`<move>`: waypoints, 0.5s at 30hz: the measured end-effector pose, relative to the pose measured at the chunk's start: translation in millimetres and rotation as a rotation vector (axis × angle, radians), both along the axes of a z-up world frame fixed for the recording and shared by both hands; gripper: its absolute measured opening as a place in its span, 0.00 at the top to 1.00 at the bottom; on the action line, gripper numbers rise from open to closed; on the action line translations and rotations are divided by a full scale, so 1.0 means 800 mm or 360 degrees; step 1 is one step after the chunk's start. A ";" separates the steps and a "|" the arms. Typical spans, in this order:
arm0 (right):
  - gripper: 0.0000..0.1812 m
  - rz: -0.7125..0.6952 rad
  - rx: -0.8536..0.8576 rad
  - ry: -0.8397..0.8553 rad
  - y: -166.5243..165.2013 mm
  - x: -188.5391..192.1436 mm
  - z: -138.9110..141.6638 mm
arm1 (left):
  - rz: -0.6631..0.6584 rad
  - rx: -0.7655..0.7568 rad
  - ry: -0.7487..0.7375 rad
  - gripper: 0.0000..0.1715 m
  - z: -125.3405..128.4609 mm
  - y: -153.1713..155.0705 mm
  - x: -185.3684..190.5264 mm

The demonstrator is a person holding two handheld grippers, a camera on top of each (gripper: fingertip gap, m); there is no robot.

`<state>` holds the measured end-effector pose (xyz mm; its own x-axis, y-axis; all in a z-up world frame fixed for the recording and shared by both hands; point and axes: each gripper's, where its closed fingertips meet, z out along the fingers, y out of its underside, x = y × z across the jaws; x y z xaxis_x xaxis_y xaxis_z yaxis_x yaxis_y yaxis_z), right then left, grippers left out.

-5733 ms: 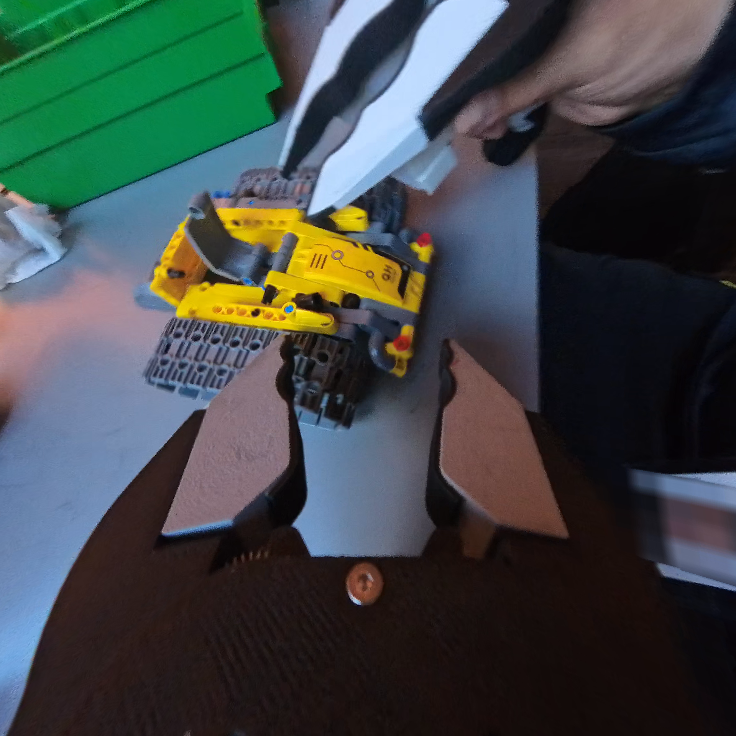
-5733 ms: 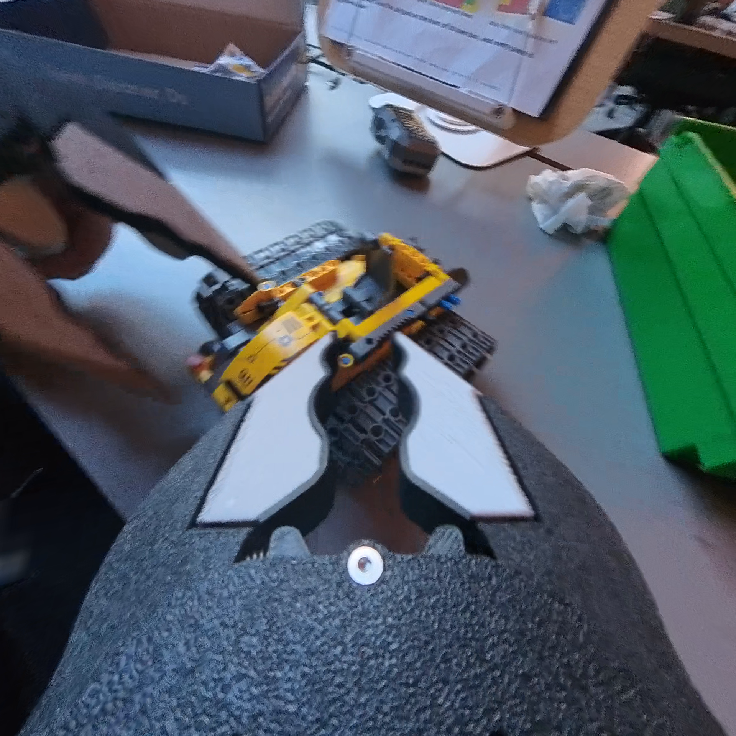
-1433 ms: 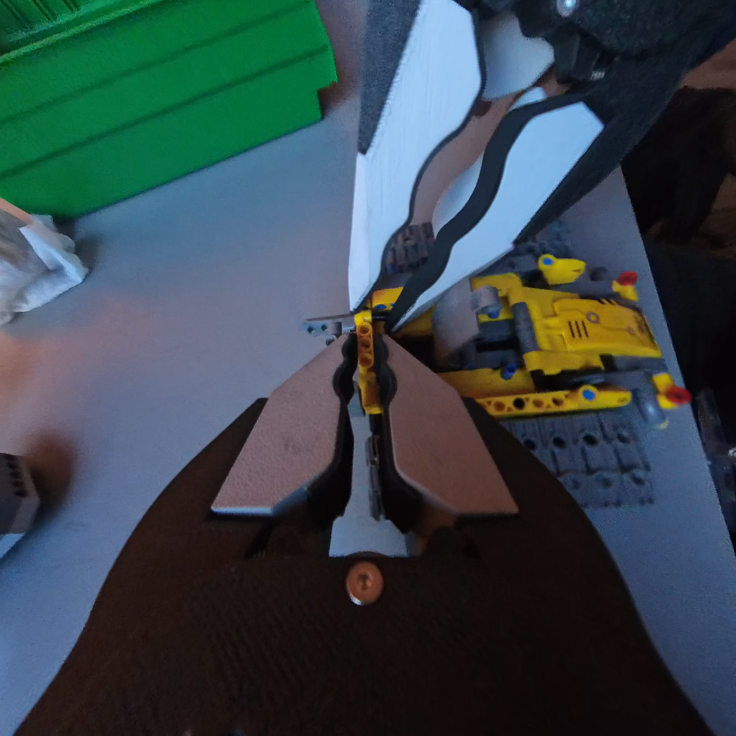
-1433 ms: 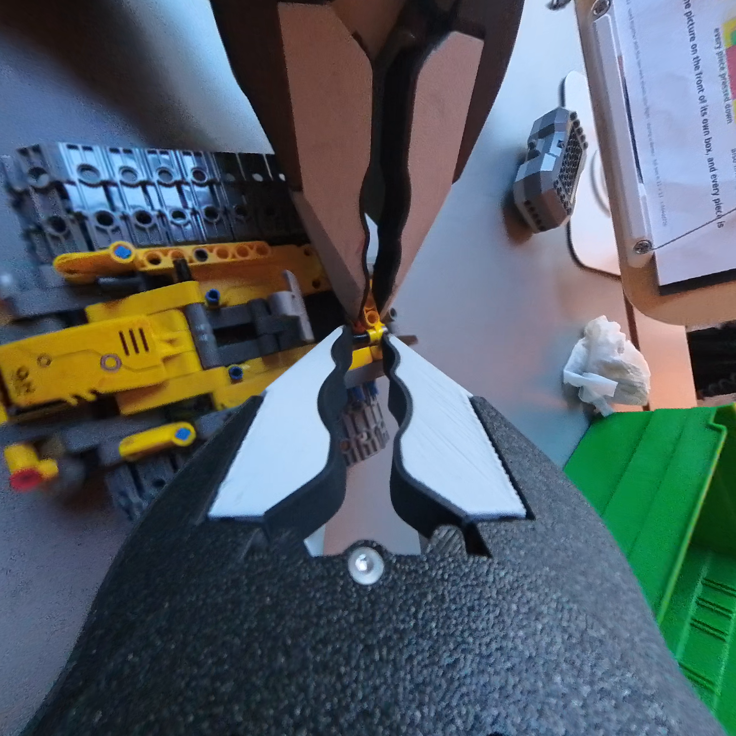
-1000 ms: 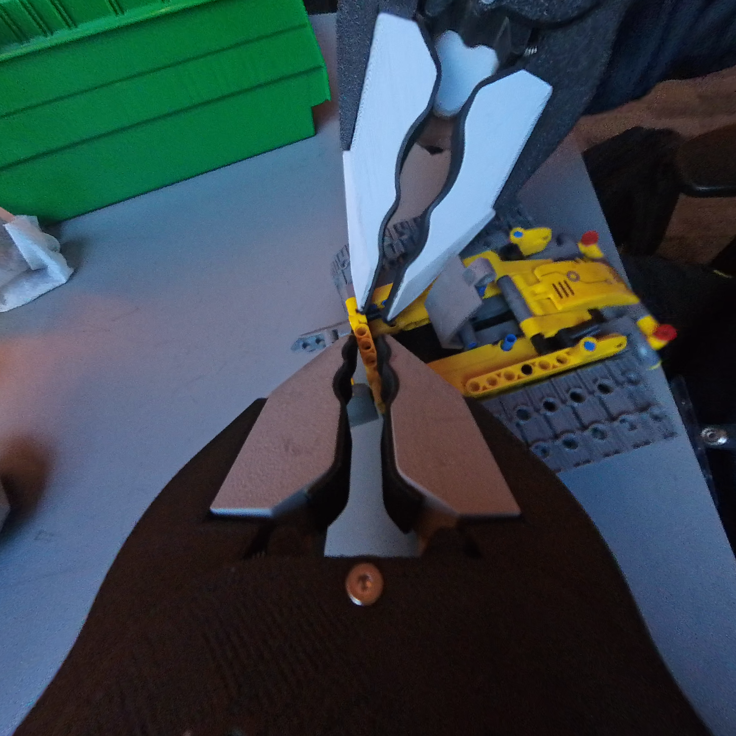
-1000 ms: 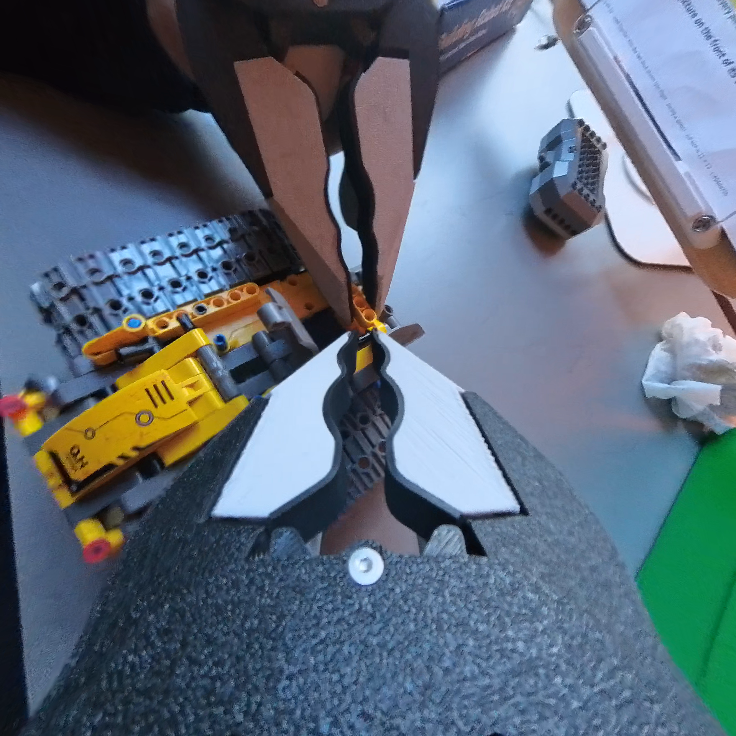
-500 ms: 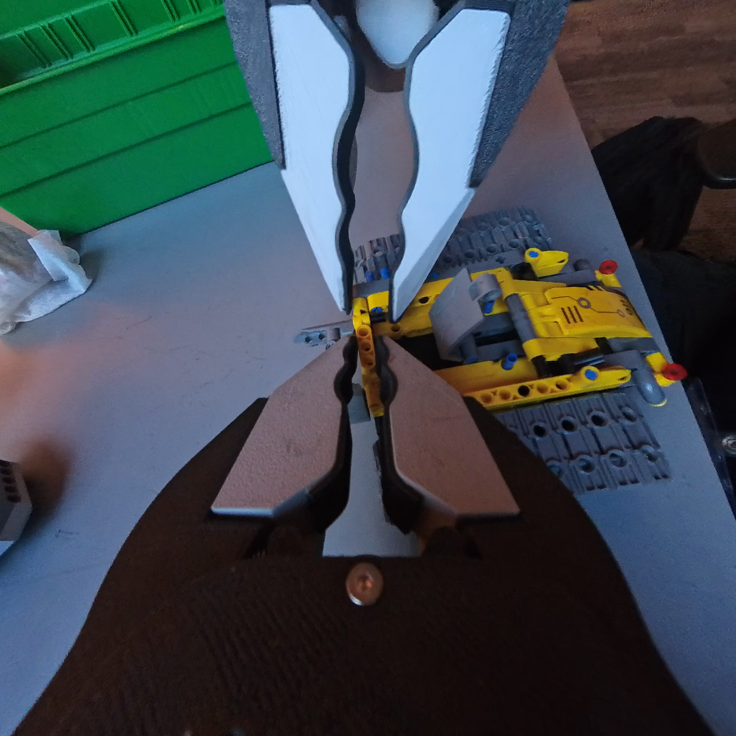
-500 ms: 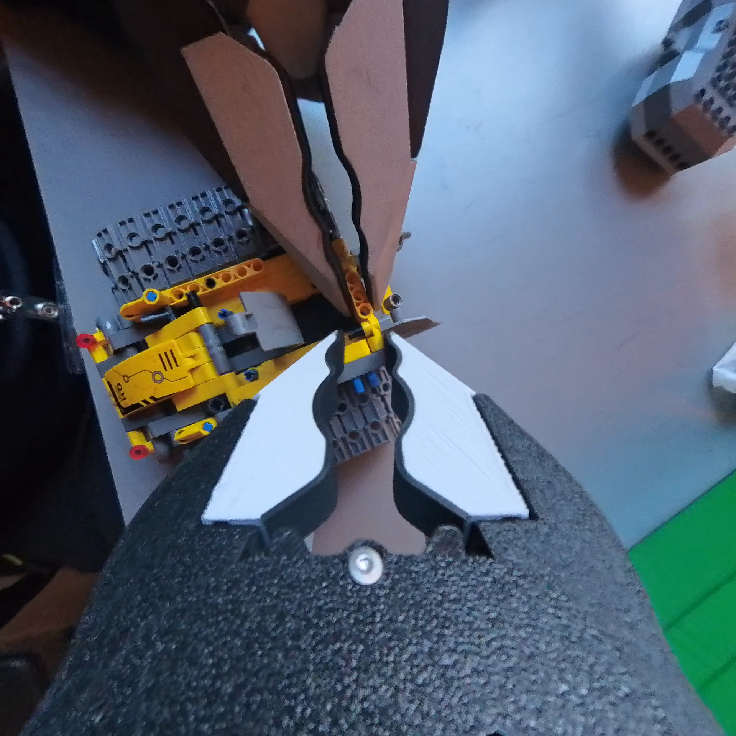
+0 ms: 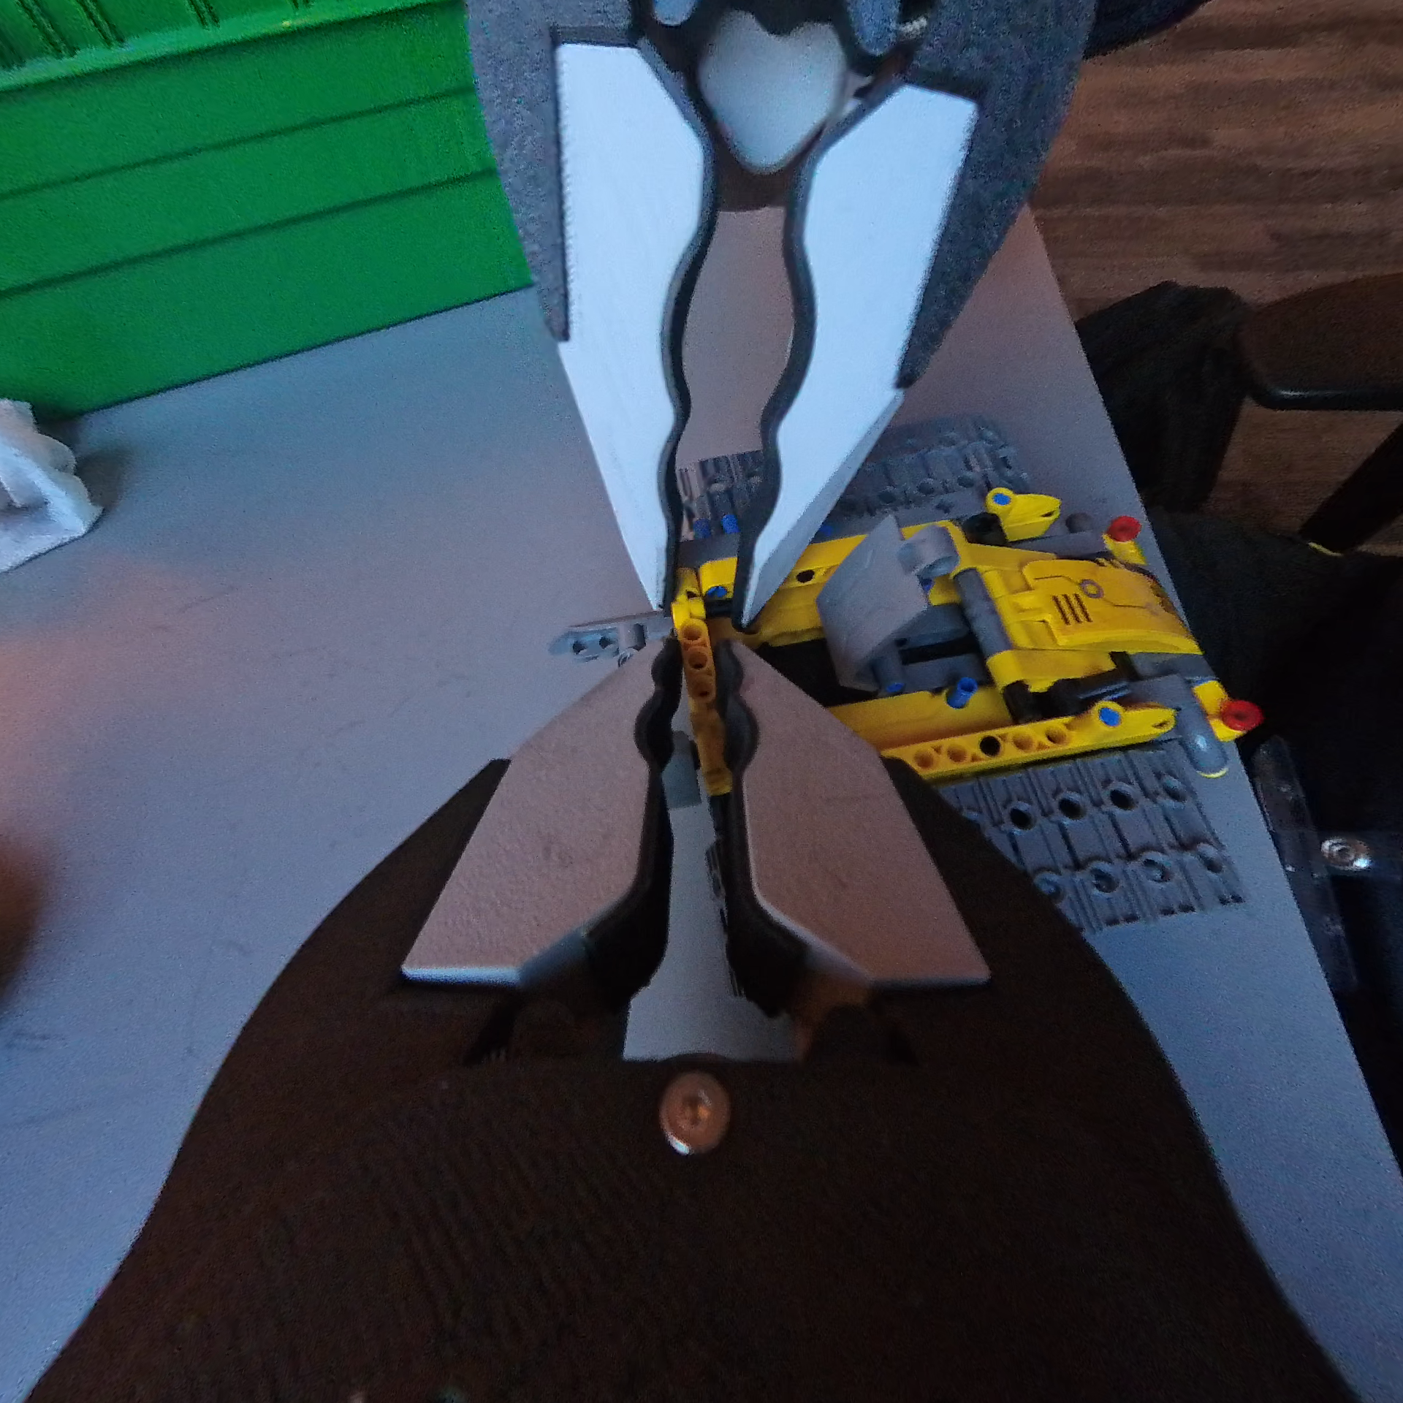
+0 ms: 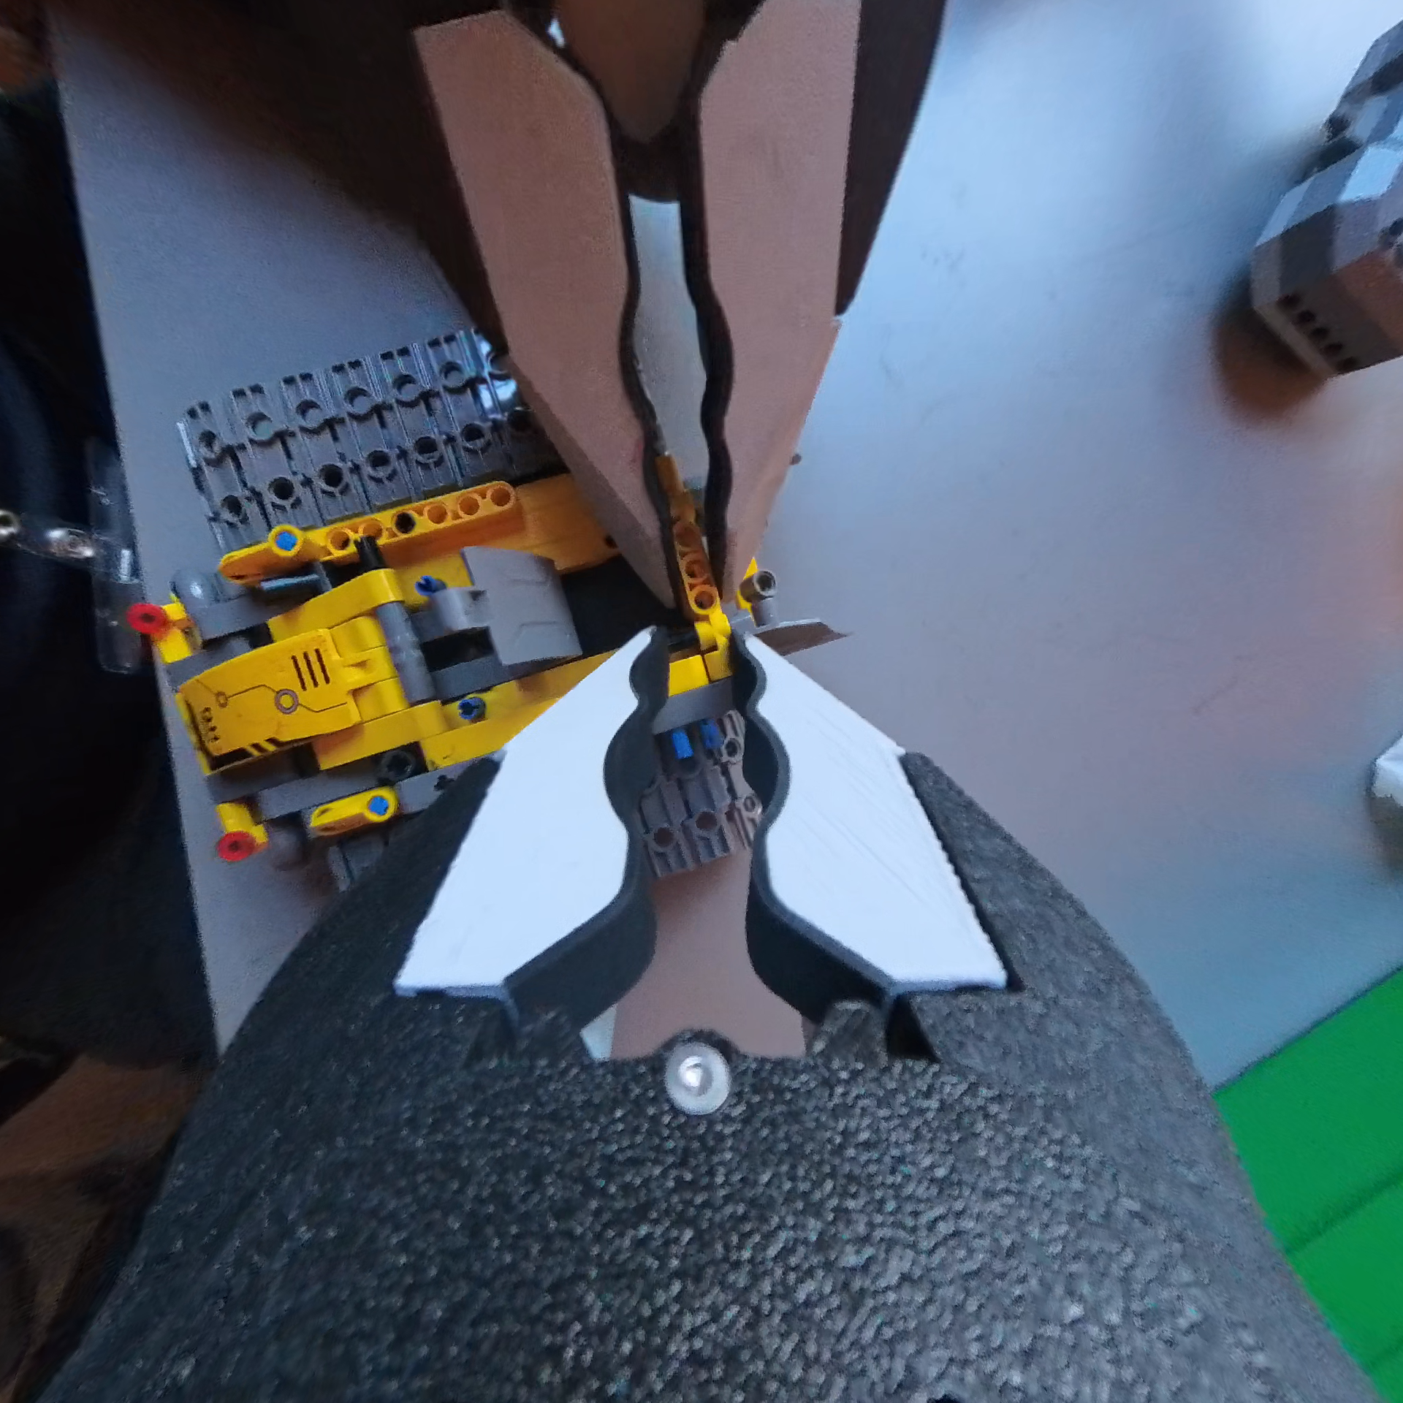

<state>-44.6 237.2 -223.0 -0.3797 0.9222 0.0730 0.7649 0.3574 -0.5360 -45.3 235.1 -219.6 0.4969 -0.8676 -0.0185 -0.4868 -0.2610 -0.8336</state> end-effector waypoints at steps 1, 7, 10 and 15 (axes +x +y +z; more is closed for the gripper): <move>0.92 -0.0002 0.0026 0.0034 0.000 0.000 0.000 | 0.0001 -0.0007 0.0005 0.96 0.000 0.000 0.000; 0.92 -0.0016 -0.0010 0.0226 -0.003 -0.004 0.001 | 0.0001 0.0020 0.0067 0.96 -0.001 -0.003 -0.002; 0.93 -0.0059 -0.0286 0.0325 -0.009 -0.004 0.002 | -0.0062 0.0021 0.0024 0.97 -0.001 -0.009 -0.001; 0.93 -0.0074 -0.0569 0.0401 -0.014 -0.007 0.003 | -0.0146 0.0062 0.0012 0.96 -0.002 -0.012 -0.003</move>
<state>-50.2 226.3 -220.8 -0.3485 0.9220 -0.1685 0.6051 0.0840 -0.7917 -47.3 225.6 -221.1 0.4150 -0.9081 -0.0564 -0.5135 -0.1826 -0.8385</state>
